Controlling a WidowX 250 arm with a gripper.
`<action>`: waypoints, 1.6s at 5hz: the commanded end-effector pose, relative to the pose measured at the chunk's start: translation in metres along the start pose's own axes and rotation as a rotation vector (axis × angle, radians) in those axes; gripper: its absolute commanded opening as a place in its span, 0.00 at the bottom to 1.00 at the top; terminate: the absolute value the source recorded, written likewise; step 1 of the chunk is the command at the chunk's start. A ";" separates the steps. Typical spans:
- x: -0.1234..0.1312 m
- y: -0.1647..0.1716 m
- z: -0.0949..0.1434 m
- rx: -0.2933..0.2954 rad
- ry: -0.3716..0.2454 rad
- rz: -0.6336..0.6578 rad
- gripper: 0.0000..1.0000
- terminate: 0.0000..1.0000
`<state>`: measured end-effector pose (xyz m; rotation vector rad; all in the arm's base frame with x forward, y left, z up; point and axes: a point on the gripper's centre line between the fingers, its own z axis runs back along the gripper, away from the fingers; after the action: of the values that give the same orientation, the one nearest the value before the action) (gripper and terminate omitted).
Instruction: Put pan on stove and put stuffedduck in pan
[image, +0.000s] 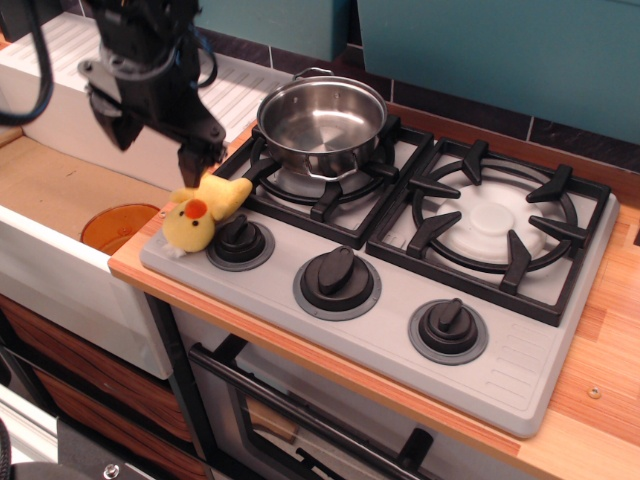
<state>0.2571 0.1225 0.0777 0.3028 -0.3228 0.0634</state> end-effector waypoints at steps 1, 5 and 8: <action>-0.003 -0.008 0.003 0.037 -0.097 0.040 1.00 0.00; -0.015 -0.021 -0.032 0.037 -0.159 0.069 1.00 0.00; -0.011 -0.020 -0.037 -0.029 -0.098 0.066 0.00 0.00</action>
<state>0.2518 0.1155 0.0286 0.2617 -0.4009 0.1047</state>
